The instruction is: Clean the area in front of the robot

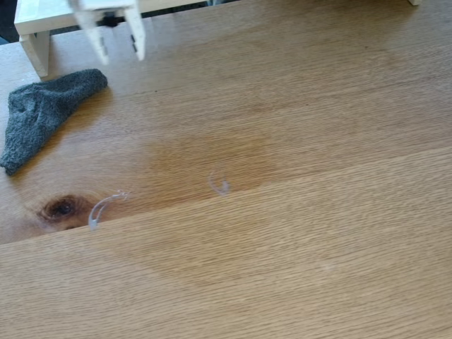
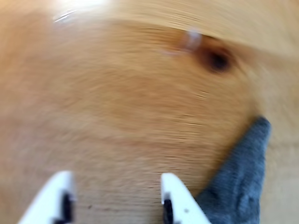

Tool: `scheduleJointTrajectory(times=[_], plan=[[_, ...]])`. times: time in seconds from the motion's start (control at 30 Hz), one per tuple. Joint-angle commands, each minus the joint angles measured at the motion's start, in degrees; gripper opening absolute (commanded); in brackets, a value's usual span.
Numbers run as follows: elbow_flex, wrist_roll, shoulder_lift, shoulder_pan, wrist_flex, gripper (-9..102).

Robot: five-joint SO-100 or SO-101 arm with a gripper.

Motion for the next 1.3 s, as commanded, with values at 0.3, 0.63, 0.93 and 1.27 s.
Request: scheduleJointTrajectory(times=[0.3,0.63,0.93,1.27], plan=[[-36.5,-6.7,-45.4,38.8,7.0,31],[-36.6,-22.2,-61.4,44.6,3.9,28],[-37.2,-26.6,-69.3,43.5,0.1,4],[-37.3,-16.5,-56.7,35.1,7.7,0]])
